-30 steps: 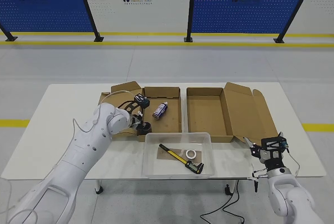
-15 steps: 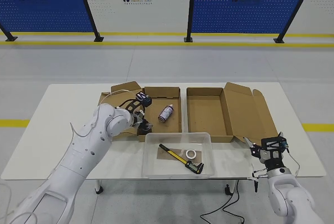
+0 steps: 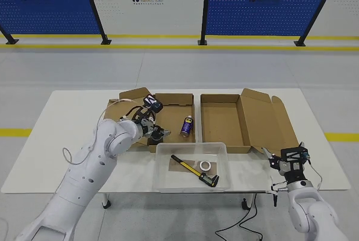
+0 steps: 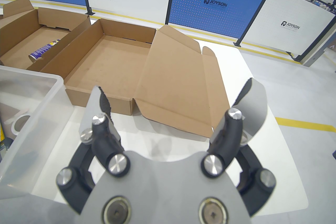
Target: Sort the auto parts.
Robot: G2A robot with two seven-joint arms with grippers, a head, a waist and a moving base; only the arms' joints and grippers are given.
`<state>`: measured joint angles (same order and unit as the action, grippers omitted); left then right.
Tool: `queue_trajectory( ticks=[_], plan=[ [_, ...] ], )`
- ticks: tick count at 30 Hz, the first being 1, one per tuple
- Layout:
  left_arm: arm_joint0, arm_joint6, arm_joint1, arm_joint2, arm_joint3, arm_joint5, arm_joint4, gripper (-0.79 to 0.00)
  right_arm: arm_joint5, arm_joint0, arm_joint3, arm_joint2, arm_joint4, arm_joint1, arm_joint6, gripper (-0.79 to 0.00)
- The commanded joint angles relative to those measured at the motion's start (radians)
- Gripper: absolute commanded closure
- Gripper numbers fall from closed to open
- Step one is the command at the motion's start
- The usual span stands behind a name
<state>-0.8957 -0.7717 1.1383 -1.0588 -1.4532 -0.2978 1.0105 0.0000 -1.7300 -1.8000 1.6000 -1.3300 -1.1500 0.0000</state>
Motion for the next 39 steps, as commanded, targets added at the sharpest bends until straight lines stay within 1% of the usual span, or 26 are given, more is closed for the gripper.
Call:
queue_trajectory(
  ticks=[1, 3, 6, 10, 13, 17, 20, 22, 25, 28, 30, 39],
  plan=[
    [-0.058, 0.053, -0.009, -0.035, -0.058, 0.012, 0.014, -0.785, 0.000, 0.000, 0.000, 0.000, 0.000, 0.000, 0.000, -0.785],
    [-0.121, 0.111, -0.019, -0.075, -0.116, 0.023, 0.031, -0.785, 0.000, 0.000, 0.000, 0.000, 0.000, 0.000, 0.000, -0.785],
    [-0.224, 0.209, -0.037, -0.142, -0.196, 0.033, 0.104, -0.785, 0.000, 0.000, 0.000, 0.000, 0.000, 0.000, 0.000, -0.785],
    [-0.383, 0.321, -0.055, -0.236, -0.302, 0.101, 0.177, -0.785, 0.000, 0.000, 0.000, 0.000, 0.000, 0.000, 0.000, -0.785],
    [-0.501, 0.394, -0.065, -0.306, -0.359, 0.131, 0.200, -0.785, 0.000, 0.000, 0.000, 0.000, 0.000, 0.000, 0.000, -0.785],
    [-0.642, 0.469, -0.071, -0.389, -0.435, 0.191, 0.219, -0.785, 0.000, 0.000, 0.000, 0.000, 0.000, 0.000, 0.000, -0.785],
    [-0.746, 0.504, -0.073, -0.459, -0.486, 0.274, 0.234, -0.785, 0.000, 0.000, 0.000, 0.000, 0.000, 0.000, 0.000, -0.785],
    [-0.820, 0.538, -0.071, -0.508, -0.523, 0.332, 0.208, -0.785, 0.000, 0.000, 0.000, 0.000, 0.000, 0.000, 0.000, -0.785],
    [-0.912, 0.567, -0.071, -0.572, -0.565, 0.361, 0.210, -0.785, 0.000, 0.000, 0.000, 0.000, 0.000, 0.000, 0.000, -0.785],
    [-0.972, 0.571, -0.070, -0.615, -0.603, 0.373, 0.214, -0.785, 0.000, 0.000, 0.000, 0.000, 0.000, 0.000, 0.000, -0.785],
    [-0.995, 0.561, -0.069, -0.630, -0.621, 0.366, 0.206, -0.785, 0.000, 0.000, 0.000, 0.000, 0.000, 0.000, 0.000, -0.785],
    [-0.995, 0.561, -0.069, -0.630, -0.621, 0.366, 0.206, -0.785, 0.000, 0.003, -0.002, 0.001, -0.003, 0.000, -0.003, -0.785]
  ],
)
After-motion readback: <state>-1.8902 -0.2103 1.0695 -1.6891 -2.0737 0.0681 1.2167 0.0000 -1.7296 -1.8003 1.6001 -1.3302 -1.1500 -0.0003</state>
